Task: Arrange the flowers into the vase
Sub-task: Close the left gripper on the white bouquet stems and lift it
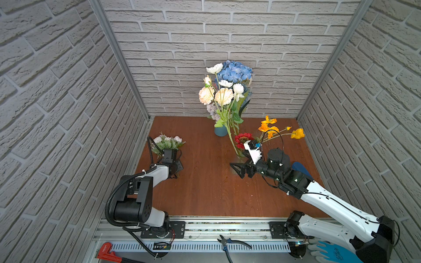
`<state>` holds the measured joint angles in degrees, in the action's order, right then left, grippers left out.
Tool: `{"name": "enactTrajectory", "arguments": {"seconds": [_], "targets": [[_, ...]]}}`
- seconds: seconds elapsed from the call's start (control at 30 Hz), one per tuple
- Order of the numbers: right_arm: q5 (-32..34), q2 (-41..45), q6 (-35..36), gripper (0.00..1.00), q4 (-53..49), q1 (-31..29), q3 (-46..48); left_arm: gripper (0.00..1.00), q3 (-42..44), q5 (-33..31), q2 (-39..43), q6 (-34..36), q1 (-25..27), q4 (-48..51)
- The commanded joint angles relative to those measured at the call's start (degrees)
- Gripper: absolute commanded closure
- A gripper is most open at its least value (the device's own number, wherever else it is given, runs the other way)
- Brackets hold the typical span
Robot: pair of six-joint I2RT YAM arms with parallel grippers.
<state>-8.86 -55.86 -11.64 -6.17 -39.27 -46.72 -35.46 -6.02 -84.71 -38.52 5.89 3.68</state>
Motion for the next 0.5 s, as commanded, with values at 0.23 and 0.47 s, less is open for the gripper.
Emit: {"name": "enactTrajectory", "arguments": {"seconds": [0.23, 0.47], "targets": [[0.3, 0.1, -1.0, 0.0, 3.7, -0.1, -1.7, 1.0, -2.0, -0.9, 6.1, 0.6, 1.2, -1.1], [-1.0, -1.0, -2.1, 0.0, 5.7, -0.1, -3.6, 1.0, -4.9, -0.8, 23.2, 4.0, 4.7, 0.7]]}}
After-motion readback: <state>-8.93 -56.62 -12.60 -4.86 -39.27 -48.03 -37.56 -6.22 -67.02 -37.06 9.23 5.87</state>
